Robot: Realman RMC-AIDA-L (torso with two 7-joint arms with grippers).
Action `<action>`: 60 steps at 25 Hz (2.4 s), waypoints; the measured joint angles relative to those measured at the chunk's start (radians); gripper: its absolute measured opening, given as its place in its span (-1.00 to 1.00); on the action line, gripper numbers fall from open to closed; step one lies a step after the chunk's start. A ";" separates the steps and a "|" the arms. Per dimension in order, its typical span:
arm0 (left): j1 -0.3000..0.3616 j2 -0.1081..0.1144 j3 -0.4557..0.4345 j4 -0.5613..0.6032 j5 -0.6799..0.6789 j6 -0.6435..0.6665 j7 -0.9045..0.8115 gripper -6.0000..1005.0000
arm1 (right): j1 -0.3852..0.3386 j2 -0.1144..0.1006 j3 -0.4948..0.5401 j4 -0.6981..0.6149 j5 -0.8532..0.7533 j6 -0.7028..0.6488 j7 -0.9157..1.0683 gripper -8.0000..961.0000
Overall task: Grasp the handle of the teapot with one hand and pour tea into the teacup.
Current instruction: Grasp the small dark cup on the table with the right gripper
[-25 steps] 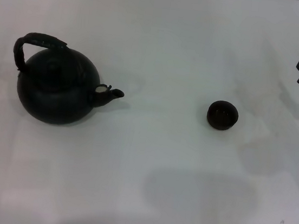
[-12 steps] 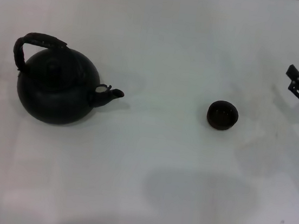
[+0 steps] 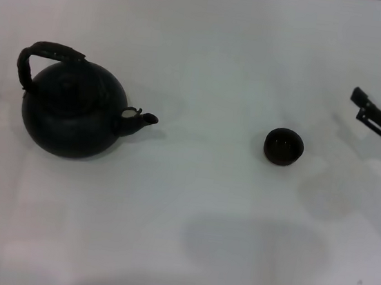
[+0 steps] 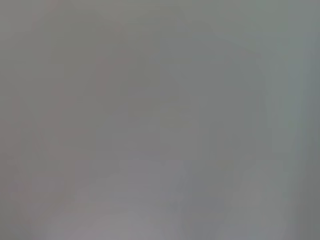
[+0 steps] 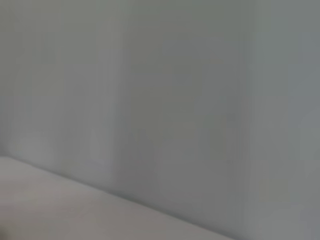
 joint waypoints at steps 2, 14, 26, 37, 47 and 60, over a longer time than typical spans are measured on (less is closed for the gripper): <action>0.000 0.000 0.000 0.000 -0.002 -0.002 0.000 0.53 | -0.004 0.000 0.000 -0.048 -0.062 -0.006 0.047 0.71; 0.003 0.000 0.000 0.000 -0.002 -0.003 0.027 0.53 | 0.016 0.011 -0.002 -0.305 -0.441 -0.012 0.392 0.69; -0.004 -0.001 0.006 -0.001 0.002 -0.005 0.028 0.53 | 0.062 0.017 -0.102 -0.315 -0.541 0.007 0.447 0.67; -0.005 -0.002 0.006 -0.018 0.003 -0.002 0.028 0.53 | 0.070 0.021 -0.118 -0.286 -0.539 -0.043 0.386 0.66; -0.012 -0.002 0.006 -0.025 0.003 0.004 0.028 0.53 | 0.075 0.023 -0.127 -0.254 -0.538 -0.103 0.344 0.64; -0.019 -0.002 0.005 -0.028 0.003 0.004 0.028 0.53 | 0.088 0.025 -0.278 -0.251 -0.437 -0.181 0.320 0.63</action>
